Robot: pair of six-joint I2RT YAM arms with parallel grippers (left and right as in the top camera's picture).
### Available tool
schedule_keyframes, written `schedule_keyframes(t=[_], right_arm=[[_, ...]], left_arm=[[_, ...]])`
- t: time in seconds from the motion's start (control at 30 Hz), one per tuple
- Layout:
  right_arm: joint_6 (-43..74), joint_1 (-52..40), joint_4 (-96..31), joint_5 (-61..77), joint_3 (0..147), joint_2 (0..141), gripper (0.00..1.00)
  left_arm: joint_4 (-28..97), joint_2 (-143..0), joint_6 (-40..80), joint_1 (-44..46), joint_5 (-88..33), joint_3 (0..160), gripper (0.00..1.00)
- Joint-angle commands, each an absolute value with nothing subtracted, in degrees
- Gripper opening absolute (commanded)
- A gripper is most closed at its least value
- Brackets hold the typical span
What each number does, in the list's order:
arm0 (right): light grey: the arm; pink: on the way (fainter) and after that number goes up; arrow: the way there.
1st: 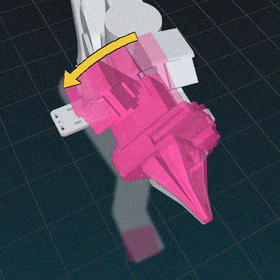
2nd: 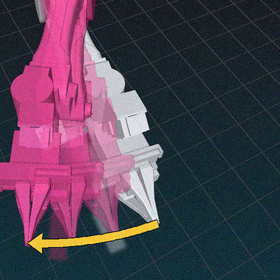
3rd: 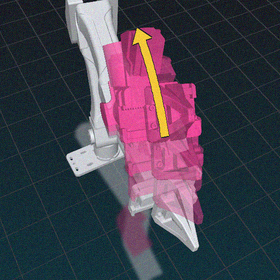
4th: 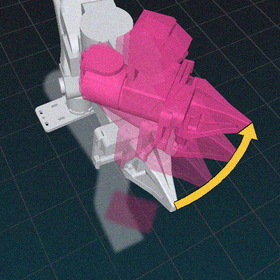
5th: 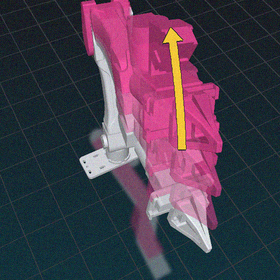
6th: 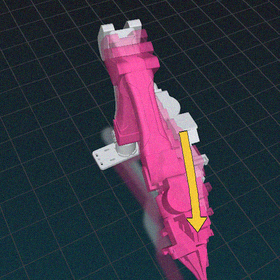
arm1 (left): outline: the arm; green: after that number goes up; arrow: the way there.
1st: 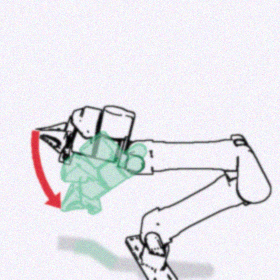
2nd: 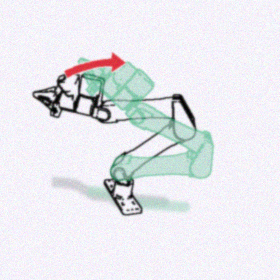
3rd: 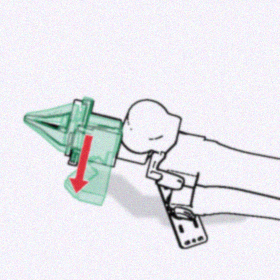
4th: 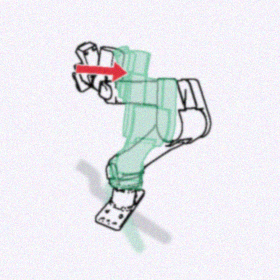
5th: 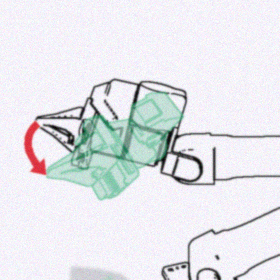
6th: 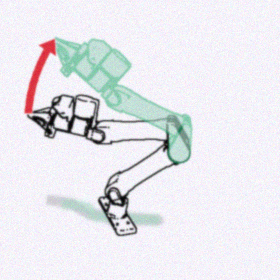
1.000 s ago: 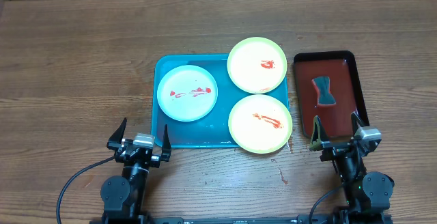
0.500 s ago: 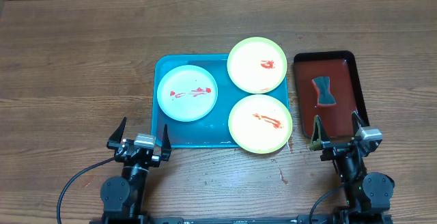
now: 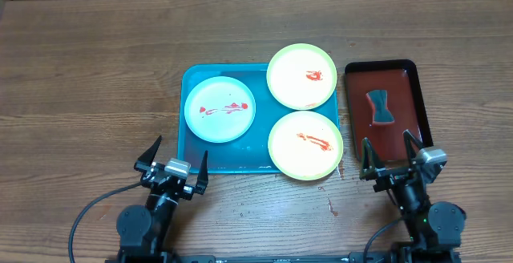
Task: Clean dirty plates on tray and stack at the side
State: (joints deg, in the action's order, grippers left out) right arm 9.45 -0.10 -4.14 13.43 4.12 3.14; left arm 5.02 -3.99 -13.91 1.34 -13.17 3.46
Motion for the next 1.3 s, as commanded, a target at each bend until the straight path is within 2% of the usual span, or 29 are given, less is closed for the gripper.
schedule_keyframes(t=[0.0, 0.23, 0.37, 0.53, 0.73, 0.93, 1.07, 1.27], right_arm=[[10.50, -0.30, -4.10, 14.94, 11.79, 7.20, 1.00], [10.50, -0.30, -13.02, 15.66, 27.92, 21.87, 1.00], [10.50, -0.30, -21.39, 16.25, 38.15, 30.55, 1.00], [10.44, -0.30, -32.21, 16.62, 49.67, 41.04, 1.00], [10.24, -0.30, -43.48, 16.67, 60.01, 52.97, 1.00], [10.28, -0.30, -48.95, 17.69, 65.67, 61.91, 1.00], [10.31, -0.30, -47.66, 18.09, 65.67, 65.25, 1.00], [10.28, -0.30, -48.03, 18.15, 65.65, 68.53, 1.00]], left_arm=[[6.17, -9.39, -13.54, 1.04, -15.20, 11.22, 1.00], [11.81, -29.95, -15.53, 1.04, -18.09, 28.73, 1.00], [19.99, -43.75, -18.06, 1.04, -21.32, 41.78, 1.00], [34.65, -62.33, -22.13, 1.04, -27.24, 60.97, 1.00], [57.49, -83.96, -35.51, 1.04, -31.38, 86.41, 1.00], [73.93, -100.31, -46.81, 1.04, -32.97, 103.83, 1.00], [71.83, -106.45, -47.16, 1.04, -28.12, 105.78, 0.99], [68.45, -112.77, -47.16, 1.15, -27.57, 105.78, 1.00]])
